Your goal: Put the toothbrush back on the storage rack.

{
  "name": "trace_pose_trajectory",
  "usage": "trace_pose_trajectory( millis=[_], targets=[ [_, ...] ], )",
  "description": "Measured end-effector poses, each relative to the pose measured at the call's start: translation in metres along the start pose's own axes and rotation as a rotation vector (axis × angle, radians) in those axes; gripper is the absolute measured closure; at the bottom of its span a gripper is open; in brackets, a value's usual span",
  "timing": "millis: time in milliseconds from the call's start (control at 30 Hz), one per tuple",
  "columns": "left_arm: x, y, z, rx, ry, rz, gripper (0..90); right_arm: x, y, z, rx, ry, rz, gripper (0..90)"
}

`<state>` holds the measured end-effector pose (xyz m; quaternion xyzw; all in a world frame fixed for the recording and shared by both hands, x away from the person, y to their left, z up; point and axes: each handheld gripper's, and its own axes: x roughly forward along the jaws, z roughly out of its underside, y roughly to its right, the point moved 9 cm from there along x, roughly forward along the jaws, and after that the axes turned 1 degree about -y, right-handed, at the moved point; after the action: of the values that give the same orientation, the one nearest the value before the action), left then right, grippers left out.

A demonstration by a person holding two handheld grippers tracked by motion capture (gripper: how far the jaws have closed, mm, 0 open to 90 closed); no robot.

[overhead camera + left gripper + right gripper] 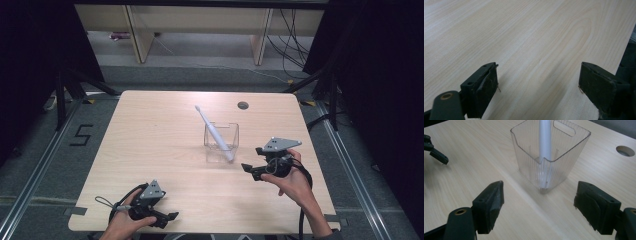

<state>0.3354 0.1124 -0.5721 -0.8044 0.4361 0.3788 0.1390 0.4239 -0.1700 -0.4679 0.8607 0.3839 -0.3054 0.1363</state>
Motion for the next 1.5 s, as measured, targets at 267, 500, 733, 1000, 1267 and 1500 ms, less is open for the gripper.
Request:
trace_pose_trajectory(
  millis=[267,500,733,1000,1267,1500],
  targets=[
    [0.0,0.0,0.0,0.001,0.001,0.0,15.0,-0.001,-0.006,0.009,0.015,-0.013,-0.019,23.5],
    [0.0,0.0,0.0,0.001,0.0,0.0,15.0,-0.001,-0.009,0.015,0.005,-0.011,-0.015,23.5],
    [0.0,-0.001,0.0,0.0,0.0,-0.006,15.0,0.001,-0.013,0.019,-0.008,-0.016,-0.022,23.5],
    [0.0,0.0,0.0,0.002,-0.002,0.001,15.0,0.001,-0.018,0.029,0.018,-0.028,-0.03,22.6],
    [0.0,0.0,0.0,0.002,-0.002,-0.003,15.0,0.003,-0.016,0.036,0.01,-0.031,-0.03,22.6],
    [0.0,-0.001,0.0,0.0,-0.001,-0.006,15.0,0.001,-0.017,0.044,0.031,-0.045,-0.024,22.7]
  ],
)
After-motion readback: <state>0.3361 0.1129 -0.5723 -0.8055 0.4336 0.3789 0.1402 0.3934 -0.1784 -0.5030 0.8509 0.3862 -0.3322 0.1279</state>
